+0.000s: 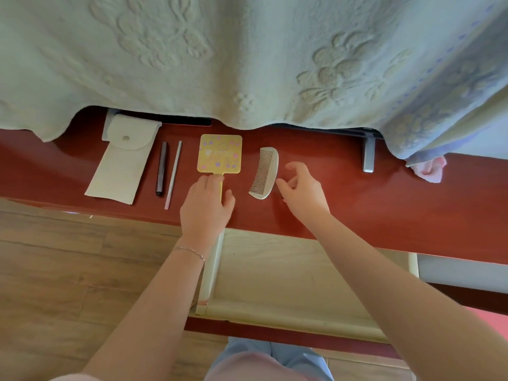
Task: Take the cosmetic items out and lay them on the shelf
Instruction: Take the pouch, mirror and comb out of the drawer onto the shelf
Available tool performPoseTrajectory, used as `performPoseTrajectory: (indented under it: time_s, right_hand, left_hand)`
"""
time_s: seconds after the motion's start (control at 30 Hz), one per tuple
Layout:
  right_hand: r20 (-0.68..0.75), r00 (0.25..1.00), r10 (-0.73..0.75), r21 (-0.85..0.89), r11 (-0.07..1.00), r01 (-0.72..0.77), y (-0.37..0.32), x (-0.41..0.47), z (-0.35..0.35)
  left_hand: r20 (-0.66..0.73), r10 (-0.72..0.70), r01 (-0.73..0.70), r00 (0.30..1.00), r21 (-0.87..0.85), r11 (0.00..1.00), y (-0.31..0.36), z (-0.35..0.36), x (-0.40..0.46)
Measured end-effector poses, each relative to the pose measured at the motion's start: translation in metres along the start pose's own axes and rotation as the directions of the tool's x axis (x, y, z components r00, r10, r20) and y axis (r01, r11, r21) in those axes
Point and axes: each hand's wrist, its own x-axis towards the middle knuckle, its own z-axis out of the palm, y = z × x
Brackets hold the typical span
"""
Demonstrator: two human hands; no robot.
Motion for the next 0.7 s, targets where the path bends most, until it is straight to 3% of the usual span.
performPoseTrajectory:
  time_s: [0.1,0.2,0.33,0.47,0.7]
  right_hand:
    - [-0.073,0.974,-0.216,-0.171,0.965,0.201,0.029,-0.033,-0.014]
    - [-0.051,0.915,-0.399,-0.371,0.858,0.354,0.071,-0.069,-0.024]
    - [0.150,0.904,-0.399,-0.625,0.671,0.400,0.118,-0.108,-0.036]
    - [0.300,0.898,-0.322,-0.669,0.599,0.439,0.146,-0.142,-0.037]
    - [0.421,0.864,-0.275,-0.659,0.562,0.500,0.178,-0.171,-0.036]
  left_hand:
    - [0.057,0.333,-0.330,0.941,-0.050,0.943,0.018,0.011,-0.027]
    - [0.229,0.564,-0.560,0.793,-0.090,0.824,0.033,0.031,-0.064]
    - [0.436,0.597,-0.656,0.674,-0.019,0.754,0.038,0.050,-0.102]
    - [0.551,0.615,-0.712,0.564,-0.053,0.700,0.033,0.058,-0.125]
    - [0.634,0.629,-0.809,0.450,-0.010,0.588,0.031,0.059,-0.147]
